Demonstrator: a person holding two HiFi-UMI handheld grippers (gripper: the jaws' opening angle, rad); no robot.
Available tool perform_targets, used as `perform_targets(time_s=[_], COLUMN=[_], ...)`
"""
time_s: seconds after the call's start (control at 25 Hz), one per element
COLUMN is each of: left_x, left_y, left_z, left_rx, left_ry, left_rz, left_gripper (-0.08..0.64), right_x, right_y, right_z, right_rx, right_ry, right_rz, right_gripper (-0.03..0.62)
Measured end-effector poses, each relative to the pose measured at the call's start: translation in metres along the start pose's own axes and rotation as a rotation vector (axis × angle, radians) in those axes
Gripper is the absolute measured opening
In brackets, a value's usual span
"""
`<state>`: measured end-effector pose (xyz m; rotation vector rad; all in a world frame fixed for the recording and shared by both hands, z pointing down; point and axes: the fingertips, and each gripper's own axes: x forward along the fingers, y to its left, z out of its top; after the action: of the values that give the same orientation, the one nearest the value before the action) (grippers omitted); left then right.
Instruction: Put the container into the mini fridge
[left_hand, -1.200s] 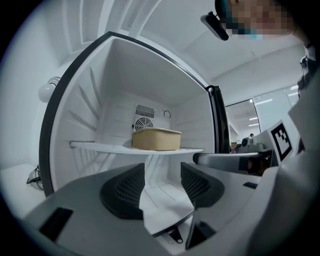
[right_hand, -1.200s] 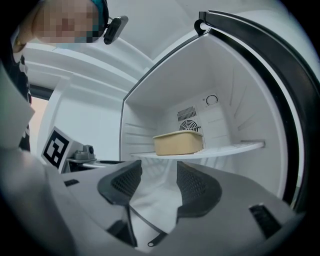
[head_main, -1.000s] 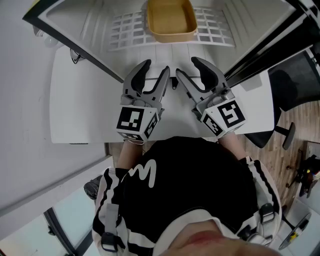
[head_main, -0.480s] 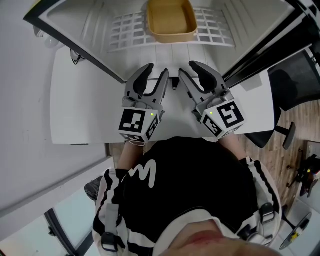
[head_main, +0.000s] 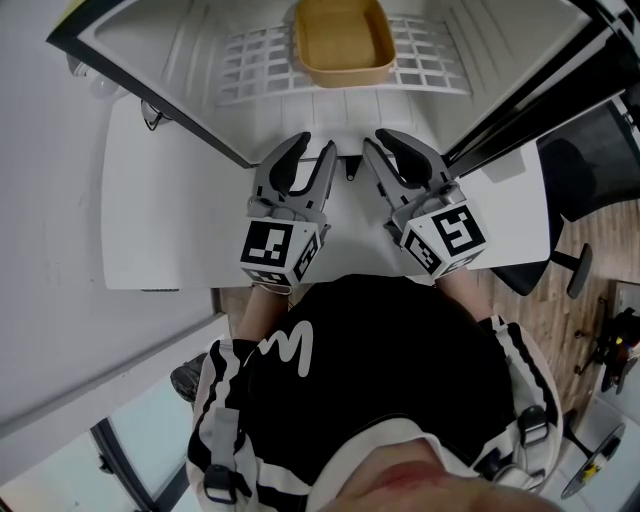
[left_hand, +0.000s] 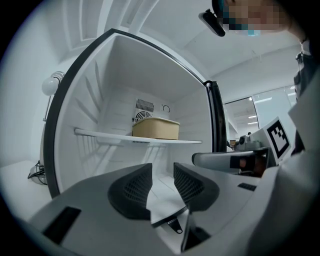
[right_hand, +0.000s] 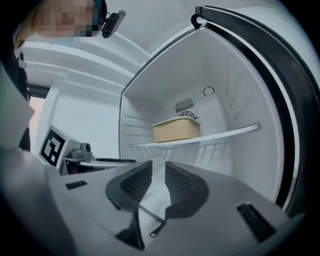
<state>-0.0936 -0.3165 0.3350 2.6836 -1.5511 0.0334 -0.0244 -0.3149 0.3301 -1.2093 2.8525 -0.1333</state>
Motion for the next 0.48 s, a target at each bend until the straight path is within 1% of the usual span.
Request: perform_targets(time_s=[0.48], left_x=[0.002], left_y=[0.002], left_z=[-0.011], left_rx=[-0.006], left_ry=[0.016], left_rz=[0.003], left_gripper=[0.112], right_x=[0.002], right_y=[0.001], right_z=[-0.008], right_rx=[0.010], right_ry=[0.021], right_rz=[0.007], right_gripper=[0.063])
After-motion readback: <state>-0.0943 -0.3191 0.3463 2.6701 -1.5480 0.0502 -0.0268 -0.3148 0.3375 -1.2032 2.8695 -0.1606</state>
